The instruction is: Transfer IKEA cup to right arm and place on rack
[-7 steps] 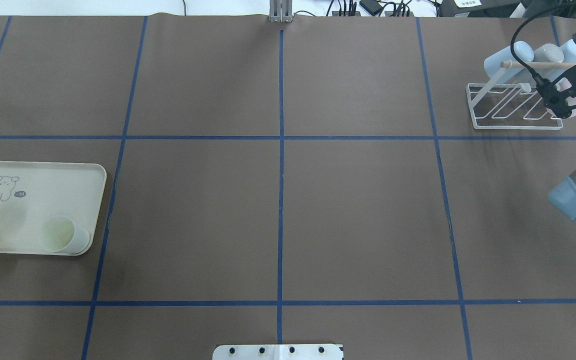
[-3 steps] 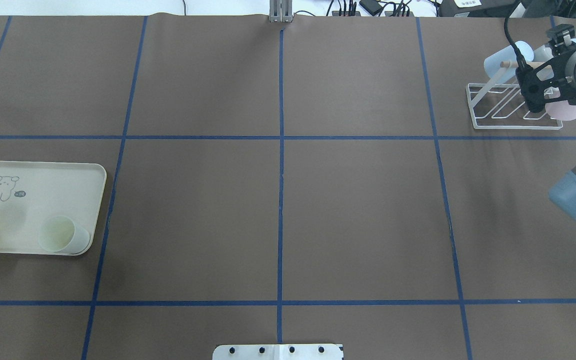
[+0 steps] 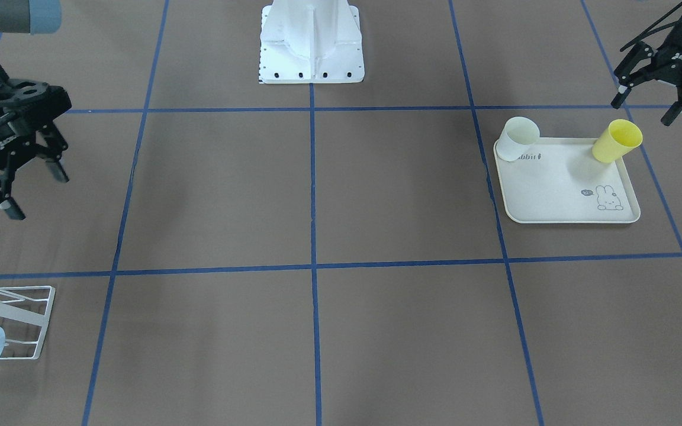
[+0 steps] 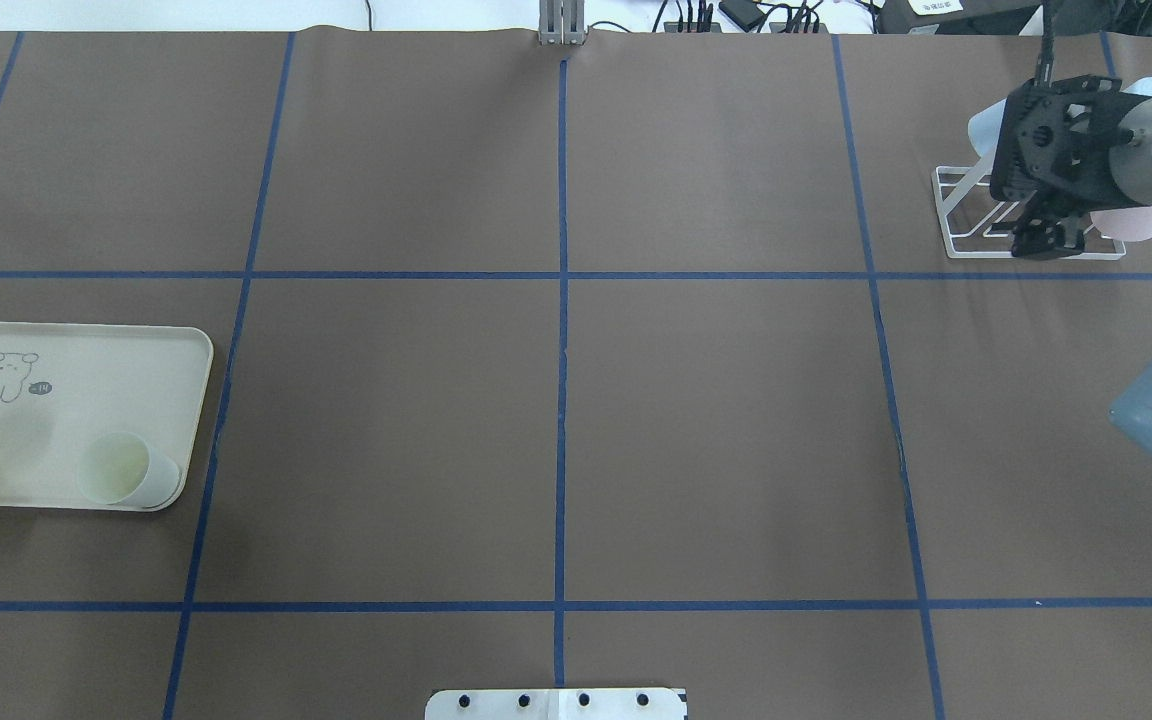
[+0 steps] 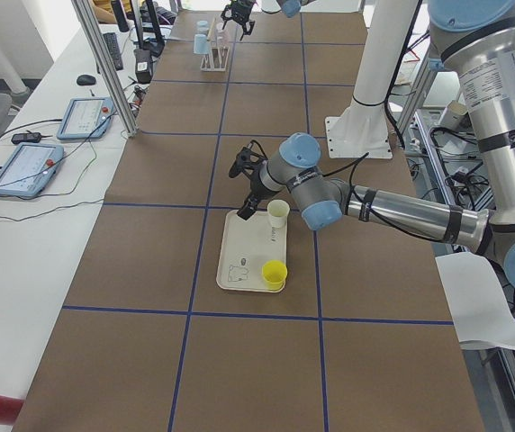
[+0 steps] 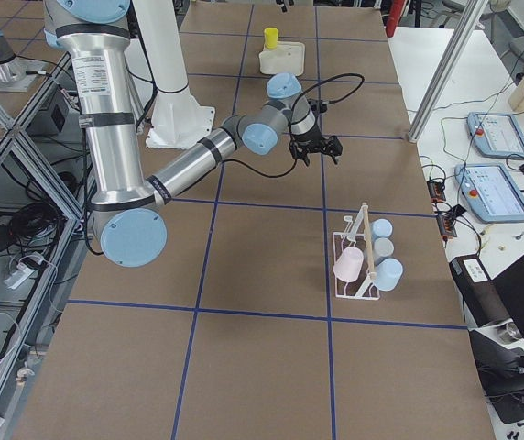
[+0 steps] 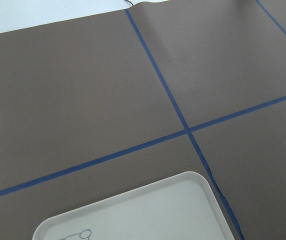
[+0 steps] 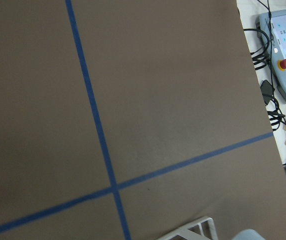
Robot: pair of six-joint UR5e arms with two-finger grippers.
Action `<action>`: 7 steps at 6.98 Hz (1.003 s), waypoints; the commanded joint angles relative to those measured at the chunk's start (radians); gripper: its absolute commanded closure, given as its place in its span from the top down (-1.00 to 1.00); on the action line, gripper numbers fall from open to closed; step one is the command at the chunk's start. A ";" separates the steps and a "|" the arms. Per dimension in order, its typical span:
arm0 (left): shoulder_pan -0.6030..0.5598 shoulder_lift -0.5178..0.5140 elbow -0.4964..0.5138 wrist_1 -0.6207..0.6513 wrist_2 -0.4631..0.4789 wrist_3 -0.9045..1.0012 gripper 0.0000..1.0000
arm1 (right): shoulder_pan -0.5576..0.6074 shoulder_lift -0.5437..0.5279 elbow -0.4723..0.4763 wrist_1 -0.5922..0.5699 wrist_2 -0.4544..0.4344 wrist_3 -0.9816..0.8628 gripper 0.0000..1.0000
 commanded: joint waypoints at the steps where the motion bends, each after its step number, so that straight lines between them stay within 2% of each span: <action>1: 0.205 -0.002 0.002 -0.036 0.181 -0.193 1.00 | -0.105 0.098 0.027 -0.002 0.034 0.297 0.98; 3: 0.352 -0.003 0.027 -0.034 0.323 -0.309 1.00 | -0.150 0.148 0.022 -0.004 0.033 0.377 0.98; 6: 0.527 -0.006 0.087 -0.033 0.457 -0.430 1.00 | -0.158 0.146 0.021 -0.004 0.028 0.379 0.98; 7: 0.559 -0.011 0.088 -0.033 0.471 -0.465 0.88 | -0.158 0.146 0.021 -0.002 0.028 0.379 0.98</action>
